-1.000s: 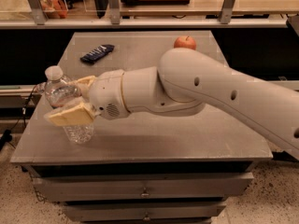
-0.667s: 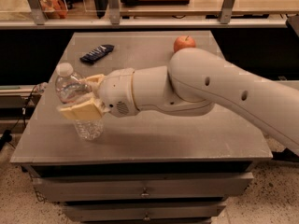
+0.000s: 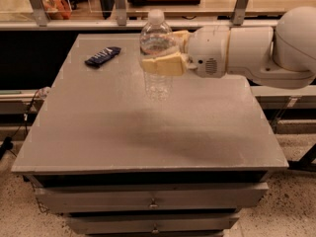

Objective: Move water bottle near apple

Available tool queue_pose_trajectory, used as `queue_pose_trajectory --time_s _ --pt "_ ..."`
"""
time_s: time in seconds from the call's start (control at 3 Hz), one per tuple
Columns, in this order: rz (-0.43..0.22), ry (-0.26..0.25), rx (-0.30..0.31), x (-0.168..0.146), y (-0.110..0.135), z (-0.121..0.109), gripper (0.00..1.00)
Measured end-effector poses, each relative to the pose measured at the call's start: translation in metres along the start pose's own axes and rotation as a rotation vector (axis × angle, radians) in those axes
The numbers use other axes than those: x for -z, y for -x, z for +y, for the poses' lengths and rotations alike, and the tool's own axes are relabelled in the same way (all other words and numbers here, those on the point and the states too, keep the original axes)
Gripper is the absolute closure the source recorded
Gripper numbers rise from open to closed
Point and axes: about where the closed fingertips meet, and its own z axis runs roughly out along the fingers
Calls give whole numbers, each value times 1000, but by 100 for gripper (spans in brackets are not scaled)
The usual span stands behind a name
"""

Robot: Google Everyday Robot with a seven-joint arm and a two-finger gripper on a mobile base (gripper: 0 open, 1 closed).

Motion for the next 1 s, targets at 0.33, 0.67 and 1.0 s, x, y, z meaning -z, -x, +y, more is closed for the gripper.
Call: queue_pose_trajectory --time_s 0.33,0.67,1.0 --pt "3 5 -3 -3 -2 3 100" --pt "-6 -135 53 29 -4 -62 100" --pt "-1 -260 93 67 -1 -129 100"
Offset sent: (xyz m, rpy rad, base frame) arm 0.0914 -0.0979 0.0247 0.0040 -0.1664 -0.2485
